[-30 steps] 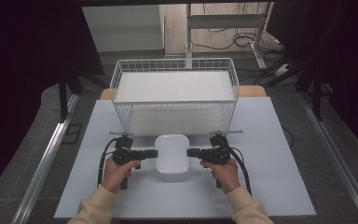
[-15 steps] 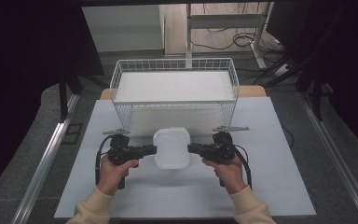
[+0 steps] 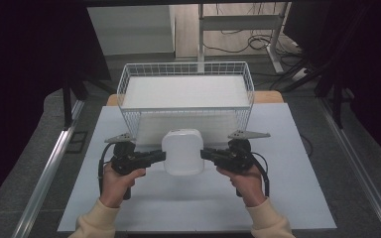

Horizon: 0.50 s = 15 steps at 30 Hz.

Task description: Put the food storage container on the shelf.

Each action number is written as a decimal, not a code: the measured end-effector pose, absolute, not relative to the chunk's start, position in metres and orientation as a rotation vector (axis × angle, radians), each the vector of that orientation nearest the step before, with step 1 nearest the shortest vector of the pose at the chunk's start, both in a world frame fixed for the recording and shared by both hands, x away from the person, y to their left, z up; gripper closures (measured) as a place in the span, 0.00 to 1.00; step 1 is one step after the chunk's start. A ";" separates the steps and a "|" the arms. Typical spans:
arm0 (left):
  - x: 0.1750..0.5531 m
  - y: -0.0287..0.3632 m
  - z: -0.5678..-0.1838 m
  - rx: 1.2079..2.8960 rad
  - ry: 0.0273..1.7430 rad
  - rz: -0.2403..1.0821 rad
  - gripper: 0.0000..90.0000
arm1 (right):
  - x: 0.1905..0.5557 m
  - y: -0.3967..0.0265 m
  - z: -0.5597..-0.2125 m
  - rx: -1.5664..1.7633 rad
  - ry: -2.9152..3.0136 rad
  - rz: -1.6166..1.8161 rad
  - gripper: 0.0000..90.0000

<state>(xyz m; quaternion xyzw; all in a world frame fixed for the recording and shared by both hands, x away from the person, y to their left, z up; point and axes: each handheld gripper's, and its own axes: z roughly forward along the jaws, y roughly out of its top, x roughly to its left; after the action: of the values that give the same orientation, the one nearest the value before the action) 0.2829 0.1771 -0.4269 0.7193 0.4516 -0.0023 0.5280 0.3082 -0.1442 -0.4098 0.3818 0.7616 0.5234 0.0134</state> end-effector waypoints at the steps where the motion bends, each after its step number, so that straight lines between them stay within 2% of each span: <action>1: 0.283 0.177 -0.426 1.718 1.077 -0.003 0.87 | 0.308 -0.144 -0.410 1.189 2.372 1.630 0.89; 15: 0.294 0.178 -0.403 1.727 1.054 0.035 0.87 | 0.315 -0.143 -0.389 1.129 2.344 1.637 0.89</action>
<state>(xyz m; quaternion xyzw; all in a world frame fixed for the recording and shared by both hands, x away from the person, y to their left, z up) 0.2943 0.1783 -0.4028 0.7236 0.4415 0.0145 0.5304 0.3154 -0.1428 -0.3895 0.3669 0.7621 0.5323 0.0338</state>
